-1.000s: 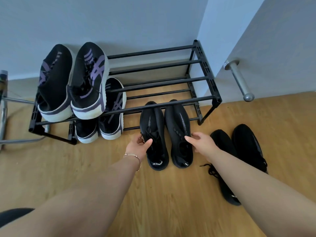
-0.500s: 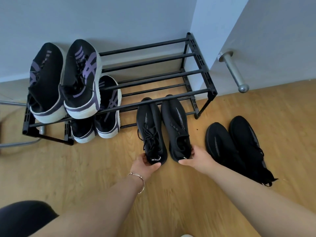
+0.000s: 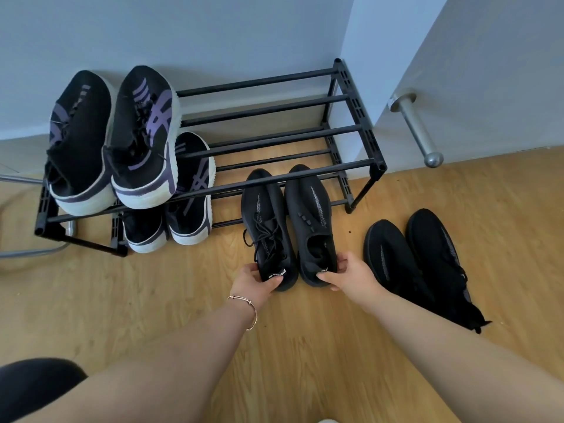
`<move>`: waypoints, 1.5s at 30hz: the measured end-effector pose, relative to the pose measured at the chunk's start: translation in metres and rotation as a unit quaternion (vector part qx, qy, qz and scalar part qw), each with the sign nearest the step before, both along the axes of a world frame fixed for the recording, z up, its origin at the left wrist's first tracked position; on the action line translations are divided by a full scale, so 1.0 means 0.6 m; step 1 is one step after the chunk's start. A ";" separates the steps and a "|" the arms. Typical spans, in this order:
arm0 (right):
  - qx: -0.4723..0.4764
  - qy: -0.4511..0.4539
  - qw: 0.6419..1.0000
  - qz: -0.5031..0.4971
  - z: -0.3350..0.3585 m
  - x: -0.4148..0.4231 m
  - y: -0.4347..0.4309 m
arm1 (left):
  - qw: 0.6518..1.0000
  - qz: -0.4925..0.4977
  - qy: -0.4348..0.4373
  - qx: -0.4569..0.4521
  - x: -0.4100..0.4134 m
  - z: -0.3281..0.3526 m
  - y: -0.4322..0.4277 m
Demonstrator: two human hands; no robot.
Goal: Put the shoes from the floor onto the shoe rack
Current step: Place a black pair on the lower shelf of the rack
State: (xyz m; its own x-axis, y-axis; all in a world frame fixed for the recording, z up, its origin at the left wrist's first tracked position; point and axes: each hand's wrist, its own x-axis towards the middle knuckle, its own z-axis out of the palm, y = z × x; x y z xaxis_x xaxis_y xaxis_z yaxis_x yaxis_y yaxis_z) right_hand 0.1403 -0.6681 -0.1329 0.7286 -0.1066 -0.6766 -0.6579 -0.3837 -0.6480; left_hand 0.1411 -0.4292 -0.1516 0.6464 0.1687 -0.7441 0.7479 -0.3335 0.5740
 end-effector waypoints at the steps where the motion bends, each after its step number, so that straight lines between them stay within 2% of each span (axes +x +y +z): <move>1: 0.016 -0.006 1.000 -0.014 0.001 0.003 -0.001 | 1.000 0.008 -0.006 -0.009 0.004 0.002 0.002; 9: 0.074 -0.061 0.992 -0.076 0.013 0.068 0.000 | 0.997 0.023 -0.065 -0.019 0.077 0.025 0.005; 12: 0.099 -0.088 0.990 -0.057 0.021 0.099 -0.002 | 0.997 0.011 -0.082 -0.006 0.111 0.026 0.008; 17: 0.066 -0.105 0.992 -0.015 0.030 0.132 -0.004 | 0.993 -0.030 -0.095 0.064 0.145 0.030 0.015; 21: 0.037 -0.113 0.993 -0.007 0.026 0.154 -0.005 | 0.991 -0.033 -0.106 0.073 0.164 0.032 0.014; 26: 0.044 -0.130 0.990 -0.007 0.017 0.174 0.012 | 0.989 -0.028 -0.120 0.085 0.194 0.029 0.016; 30: 0.027 -0.101 0.994 -0.016 0.014 0.196 0.020 | 0.993 -0.006 -0.103 0.048 0.208 0.018 0.020; 35: 0.078 -0.065 0.995 0.000 0.009 0.195 0.003 | 0.996 0.018 -0.090 0.014 0.209 0.016 0.020; 42: 0.047 -0.125 0.990 -0.037 0.007 0.199 0.027 | 0.997 0.015 -0.078 0.008 0.214 0.026 0.015; 45: 0.030 -0.121 0.992 -0.023 0.010 0.205 0.024 | 0.997 0.018 -0.072 -0.001 0.215 0.028 0.013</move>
State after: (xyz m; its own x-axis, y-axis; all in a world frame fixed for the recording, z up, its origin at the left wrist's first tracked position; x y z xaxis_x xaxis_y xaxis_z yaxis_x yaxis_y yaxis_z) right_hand 0.2634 -0.6540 -0.1266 0.8656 -0.1088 -0.4887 -0.4965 -0.3126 -0.8098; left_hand 0.2702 -0.4217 -0.1349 0.7400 0.1918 -0.6447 0.6692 -0.3075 0.6765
